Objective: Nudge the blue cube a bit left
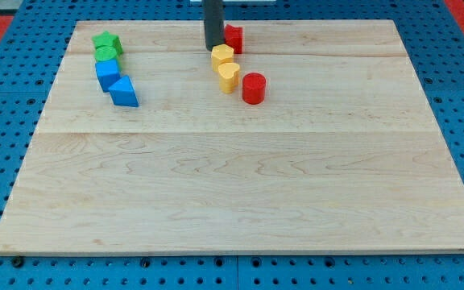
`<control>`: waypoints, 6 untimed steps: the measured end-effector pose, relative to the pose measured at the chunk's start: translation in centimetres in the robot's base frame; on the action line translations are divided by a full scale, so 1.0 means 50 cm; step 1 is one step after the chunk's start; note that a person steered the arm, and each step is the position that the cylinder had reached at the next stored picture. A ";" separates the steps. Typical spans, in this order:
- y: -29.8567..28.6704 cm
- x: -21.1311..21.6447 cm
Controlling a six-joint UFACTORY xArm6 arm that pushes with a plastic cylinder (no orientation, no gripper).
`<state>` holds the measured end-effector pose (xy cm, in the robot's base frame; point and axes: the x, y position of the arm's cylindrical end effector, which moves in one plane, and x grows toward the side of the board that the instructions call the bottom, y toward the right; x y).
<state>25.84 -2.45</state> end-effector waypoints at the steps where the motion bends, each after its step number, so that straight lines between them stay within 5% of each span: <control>1: -0.011 0.007; 3: -0.147 0.018; 4: -0.240 0.125; 6: -0.206 0.330</control>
